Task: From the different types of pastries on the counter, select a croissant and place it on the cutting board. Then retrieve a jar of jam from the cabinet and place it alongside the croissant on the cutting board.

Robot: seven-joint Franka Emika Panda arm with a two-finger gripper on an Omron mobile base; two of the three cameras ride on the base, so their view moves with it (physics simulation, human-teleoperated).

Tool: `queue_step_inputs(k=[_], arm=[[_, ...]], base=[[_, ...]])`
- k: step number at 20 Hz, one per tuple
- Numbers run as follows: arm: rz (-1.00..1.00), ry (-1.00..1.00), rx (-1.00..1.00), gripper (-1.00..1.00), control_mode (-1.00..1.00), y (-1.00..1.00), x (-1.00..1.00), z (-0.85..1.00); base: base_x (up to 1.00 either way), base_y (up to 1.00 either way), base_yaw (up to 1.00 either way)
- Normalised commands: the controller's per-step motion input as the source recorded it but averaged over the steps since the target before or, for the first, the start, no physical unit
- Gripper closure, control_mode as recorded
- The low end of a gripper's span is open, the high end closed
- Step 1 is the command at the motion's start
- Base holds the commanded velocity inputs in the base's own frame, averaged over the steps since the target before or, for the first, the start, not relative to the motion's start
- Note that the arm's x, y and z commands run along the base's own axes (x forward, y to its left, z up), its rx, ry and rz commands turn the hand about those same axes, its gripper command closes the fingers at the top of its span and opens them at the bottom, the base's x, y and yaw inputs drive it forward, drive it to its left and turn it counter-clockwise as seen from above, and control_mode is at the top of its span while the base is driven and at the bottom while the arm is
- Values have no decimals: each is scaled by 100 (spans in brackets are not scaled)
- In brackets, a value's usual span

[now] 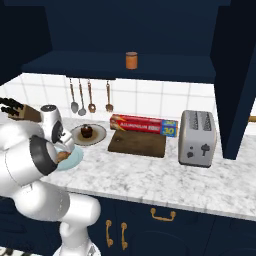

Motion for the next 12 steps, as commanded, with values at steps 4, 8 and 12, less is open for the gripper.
queue_step_inputs(k=[4,8,12], arm=[[-4,0,0,-100,-100,4,12,-26],[-4,0,0,-100,-100,5,16,-33],[-4,0,0,-100,-100,1,17,-22]], base=[[0,0,0],[0,0,0],[0,0,0]])
